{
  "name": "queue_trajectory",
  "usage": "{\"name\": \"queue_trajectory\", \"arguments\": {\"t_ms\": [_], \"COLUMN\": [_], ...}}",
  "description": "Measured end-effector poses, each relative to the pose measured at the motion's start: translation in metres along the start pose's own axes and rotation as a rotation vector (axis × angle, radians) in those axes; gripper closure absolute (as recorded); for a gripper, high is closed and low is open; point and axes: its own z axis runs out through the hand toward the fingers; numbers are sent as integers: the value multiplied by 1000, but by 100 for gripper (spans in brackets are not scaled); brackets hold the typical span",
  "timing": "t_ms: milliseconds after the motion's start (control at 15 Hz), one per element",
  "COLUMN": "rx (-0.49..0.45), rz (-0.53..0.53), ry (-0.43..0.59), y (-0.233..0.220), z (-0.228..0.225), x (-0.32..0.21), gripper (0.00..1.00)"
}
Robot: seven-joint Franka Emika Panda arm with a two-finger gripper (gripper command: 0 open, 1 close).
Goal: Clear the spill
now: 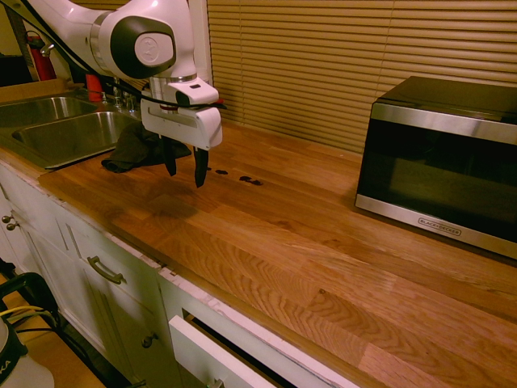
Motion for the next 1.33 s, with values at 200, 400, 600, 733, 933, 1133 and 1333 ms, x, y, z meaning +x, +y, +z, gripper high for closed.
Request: {"name": "queue_trajectory", "arguments": {"t_ms": [200,400,600,733,933,1133,1333], "rx": [-2,23,61,86,127,147,151], "rz": [-2,-21,-43,-56,-68,-73,-86], "ry": [7,36,66,83,111,121,125], "y": [-3,-19,-44,-63,-99,-137,-172], "z": [1,-2,-10,-21,-42,-52,-49], "x": [-2,-17,-42,-61,-91,-113,-132], "gripper": [0,0,0,0,0,0,0]}}
